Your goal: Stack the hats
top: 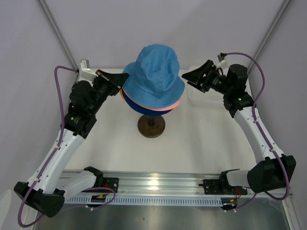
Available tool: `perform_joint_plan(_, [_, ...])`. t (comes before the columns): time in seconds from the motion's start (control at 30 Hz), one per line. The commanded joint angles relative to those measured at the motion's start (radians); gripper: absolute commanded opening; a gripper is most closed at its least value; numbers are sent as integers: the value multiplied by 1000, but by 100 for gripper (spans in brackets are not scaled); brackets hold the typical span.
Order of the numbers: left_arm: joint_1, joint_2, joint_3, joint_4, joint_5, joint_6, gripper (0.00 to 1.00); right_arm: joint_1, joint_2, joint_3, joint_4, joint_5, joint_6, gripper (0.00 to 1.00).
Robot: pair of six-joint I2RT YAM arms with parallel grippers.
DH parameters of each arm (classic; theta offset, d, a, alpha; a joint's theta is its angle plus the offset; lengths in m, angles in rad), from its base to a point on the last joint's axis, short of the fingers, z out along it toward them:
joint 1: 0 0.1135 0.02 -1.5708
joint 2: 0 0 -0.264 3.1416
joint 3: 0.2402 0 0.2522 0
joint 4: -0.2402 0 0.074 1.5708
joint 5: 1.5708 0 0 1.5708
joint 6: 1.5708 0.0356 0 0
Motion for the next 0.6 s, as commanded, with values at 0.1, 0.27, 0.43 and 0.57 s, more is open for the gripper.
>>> perform_joint_plan(0.1, [0,-21,-69,-4,-5,16,1,54,-44,-42,217,39,121,73])
perform_joint_plan(0.27, [0,-65,-132,-12,-13,22,1,83,-33,-70,271,56,158,61])
perform_joint_plan(0.43, [-10,-88,-186,-10,-43,33,1,102,-17,-73,295,67,173,48])
perform_joint_plan(0.57, [-22,-90,-204,-10,-50,50,1,109,-10,-90,328,64,195,33])
